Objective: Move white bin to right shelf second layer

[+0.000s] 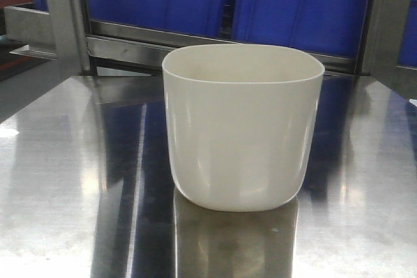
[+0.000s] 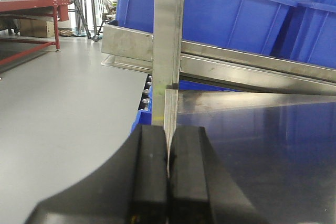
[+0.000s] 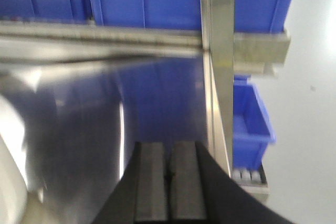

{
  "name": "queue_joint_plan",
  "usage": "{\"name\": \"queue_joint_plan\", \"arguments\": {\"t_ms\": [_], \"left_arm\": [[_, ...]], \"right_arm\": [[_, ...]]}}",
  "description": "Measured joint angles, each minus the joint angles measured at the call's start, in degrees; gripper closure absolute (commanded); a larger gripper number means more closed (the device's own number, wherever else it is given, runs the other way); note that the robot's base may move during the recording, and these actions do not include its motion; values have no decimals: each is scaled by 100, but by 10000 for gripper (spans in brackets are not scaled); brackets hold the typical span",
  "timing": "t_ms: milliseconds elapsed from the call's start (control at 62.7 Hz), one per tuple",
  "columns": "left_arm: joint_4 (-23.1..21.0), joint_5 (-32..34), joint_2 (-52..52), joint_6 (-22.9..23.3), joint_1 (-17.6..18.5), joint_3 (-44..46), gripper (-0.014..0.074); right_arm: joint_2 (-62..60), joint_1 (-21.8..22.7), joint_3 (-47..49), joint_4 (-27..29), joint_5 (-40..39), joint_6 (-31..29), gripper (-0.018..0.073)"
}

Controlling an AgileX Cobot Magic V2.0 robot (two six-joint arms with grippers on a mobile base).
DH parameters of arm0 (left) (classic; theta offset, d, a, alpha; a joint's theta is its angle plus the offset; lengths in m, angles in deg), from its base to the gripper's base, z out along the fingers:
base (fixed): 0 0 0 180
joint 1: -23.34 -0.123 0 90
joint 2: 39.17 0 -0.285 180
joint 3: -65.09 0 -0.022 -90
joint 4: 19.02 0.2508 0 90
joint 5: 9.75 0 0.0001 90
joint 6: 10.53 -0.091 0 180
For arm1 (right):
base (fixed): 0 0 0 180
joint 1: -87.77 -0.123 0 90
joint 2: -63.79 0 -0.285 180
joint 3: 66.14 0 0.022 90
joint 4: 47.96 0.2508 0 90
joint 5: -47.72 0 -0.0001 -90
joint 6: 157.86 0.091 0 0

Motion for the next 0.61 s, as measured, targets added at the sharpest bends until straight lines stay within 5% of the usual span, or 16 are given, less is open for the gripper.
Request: {"name": "queue_joint_plan", "arguments": {"t_ms": [176,367,431,606], "left_arm": [[0,0,0,0,0,0,512],[0,0,0,0,0,0,512],[0,0,0,0,0,0,512],[0,0,0,0,0,0,512]], "right_arm": [[889,0,1339,0,303,0,504],[2120,0,2917,23,2024,0,490],[2504,0,3328,49,2603,0,431],[3659,0,4417,224,4272,0,51]]}}
